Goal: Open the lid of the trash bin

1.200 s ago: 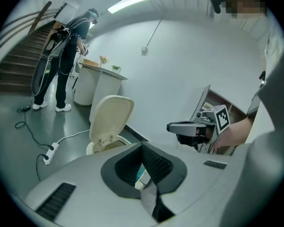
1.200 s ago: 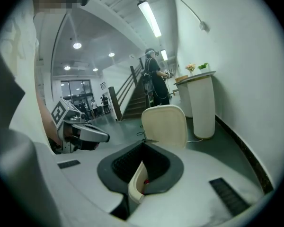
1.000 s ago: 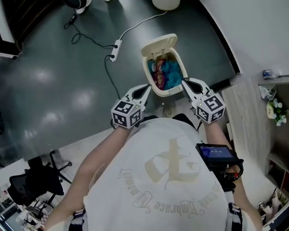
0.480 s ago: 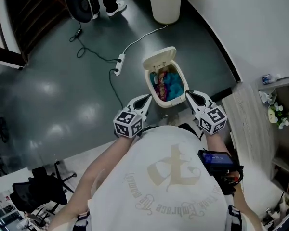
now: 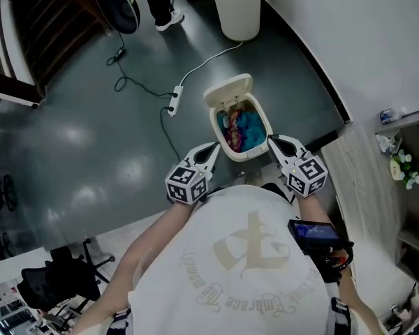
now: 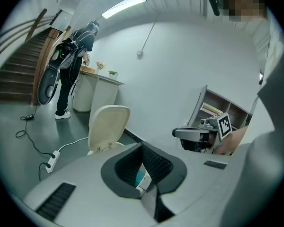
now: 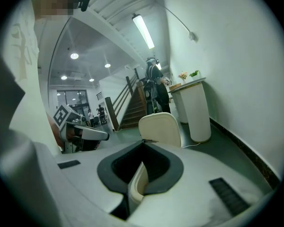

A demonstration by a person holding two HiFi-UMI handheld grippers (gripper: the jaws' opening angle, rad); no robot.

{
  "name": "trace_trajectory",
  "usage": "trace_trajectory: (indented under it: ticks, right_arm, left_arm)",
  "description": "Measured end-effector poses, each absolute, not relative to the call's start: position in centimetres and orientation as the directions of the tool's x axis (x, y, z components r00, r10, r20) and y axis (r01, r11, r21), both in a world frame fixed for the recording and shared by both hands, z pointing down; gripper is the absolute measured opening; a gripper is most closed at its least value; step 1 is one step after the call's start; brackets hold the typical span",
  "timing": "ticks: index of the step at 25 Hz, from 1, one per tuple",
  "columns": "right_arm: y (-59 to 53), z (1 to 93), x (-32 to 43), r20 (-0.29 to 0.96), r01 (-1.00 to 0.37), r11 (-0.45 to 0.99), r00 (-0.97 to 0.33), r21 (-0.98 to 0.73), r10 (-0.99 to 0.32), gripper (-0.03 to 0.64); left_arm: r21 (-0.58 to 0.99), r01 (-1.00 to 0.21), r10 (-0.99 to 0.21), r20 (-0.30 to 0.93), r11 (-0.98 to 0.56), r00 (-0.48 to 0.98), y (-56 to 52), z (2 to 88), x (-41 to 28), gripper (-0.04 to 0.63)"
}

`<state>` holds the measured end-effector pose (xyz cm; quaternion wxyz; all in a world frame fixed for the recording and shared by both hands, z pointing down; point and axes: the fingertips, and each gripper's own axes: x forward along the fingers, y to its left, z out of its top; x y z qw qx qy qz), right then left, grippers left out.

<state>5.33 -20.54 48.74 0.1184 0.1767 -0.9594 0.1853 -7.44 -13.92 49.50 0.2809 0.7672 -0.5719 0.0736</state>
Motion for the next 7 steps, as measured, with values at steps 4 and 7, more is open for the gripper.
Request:
trace_trajectory:
  ticks: [4,7]
  right_arm:
    - [-20.71,48.92,5.44,0.295,-0.380,0.870,-0.910,-0.314,-0.291,0.005]
    - [-21.16,49.06,5.92,0.294,-0.379,0.870,-0.911,-0.316,-0.290,0.005]
  left_arm:
    - [0.346,-0.918,-0.831,0.440,-0.193,0.340,-14.03,49.71,-7.09,0.014]
    - [0.344,-0.918,-0.829,0.443,-0.195,0.342,-14.37,49.93,-6.56,0.014]
